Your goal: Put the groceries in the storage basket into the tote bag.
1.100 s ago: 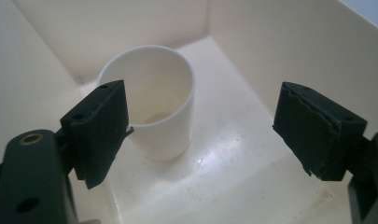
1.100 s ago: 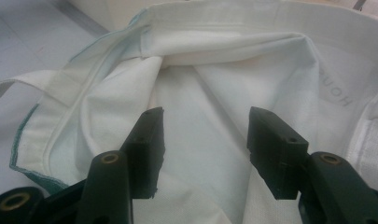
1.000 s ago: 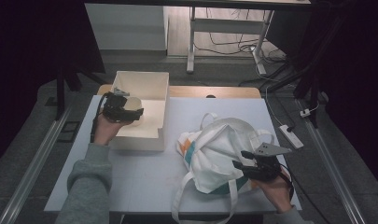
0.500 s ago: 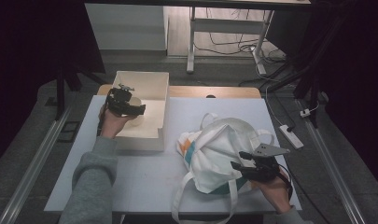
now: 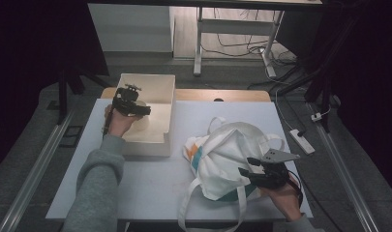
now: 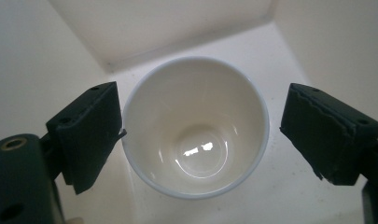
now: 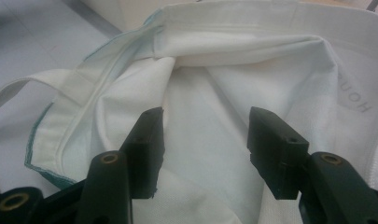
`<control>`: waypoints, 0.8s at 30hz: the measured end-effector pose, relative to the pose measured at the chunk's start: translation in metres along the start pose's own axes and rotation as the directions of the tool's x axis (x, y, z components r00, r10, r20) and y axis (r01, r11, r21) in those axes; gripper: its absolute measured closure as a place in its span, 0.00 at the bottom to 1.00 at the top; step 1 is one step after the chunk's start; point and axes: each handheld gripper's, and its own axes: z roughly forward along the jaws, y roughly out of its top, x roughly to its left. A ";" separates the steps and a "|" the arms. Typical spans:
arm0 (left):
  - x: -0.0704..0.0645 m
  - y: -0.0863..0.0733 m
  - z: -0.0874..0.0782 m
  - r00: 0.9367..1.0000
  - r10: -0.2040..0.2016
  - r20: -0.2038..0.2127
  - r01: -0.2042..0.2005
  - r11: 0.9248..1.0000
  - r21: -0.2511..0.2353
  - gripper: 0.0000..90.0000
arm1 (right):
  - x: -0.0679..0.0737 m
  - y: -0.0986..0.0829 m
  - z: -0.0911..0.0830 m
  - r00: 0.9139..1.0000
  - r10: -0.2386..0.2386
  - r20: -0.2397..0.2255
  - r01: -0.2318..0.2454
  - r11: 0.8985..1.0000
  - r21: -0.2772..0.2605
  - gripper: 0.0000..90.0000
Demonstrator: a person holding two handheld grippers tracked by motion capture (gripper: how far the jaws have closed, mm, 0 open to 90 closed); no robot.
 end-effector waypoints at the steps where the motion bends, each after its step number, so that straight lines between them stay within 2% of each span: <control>1: 0.000 0.001 0.000 1.000 0.000 0.001 0.000 1.000 0.003 0.14 | 0.000 0.000 0.000 1.000 0.000 0.000 0.000 1.000 0.000 0.50; 8: 0.000 0.004 0.005 1.000 0.012 -0.013 -0.012 0.999 0.032 0.13 | 0.001 0.000 0.000 1.000 -0.003 -0.001 0.003 1.000 0.002 0.50; 11: -0.001 0.006 0.009 0.999 0.027 -0.021 -0.026 0.998 0.062 0.13 | 0.001 0.000 0.000 1.000 -0.003 -0.001 0.003 1.000 0.002 0.51; 17: -0.002 0.007 0.012 0.998 0.041 -0.040 -0.037 0.995 0.091 0.17 | 0.001 0.000 0.001 1.000 -0.006 -0.002 0.006 1.000 0.001 0.51; 24: 0.000 0.007 0.012 0.998 0.053 -0.023 -0.050 0.994 0.096 0.19 | 0.001 0.000 0.000 1.000 -0.006 0.000 0.006 1.000 -0.001 0.50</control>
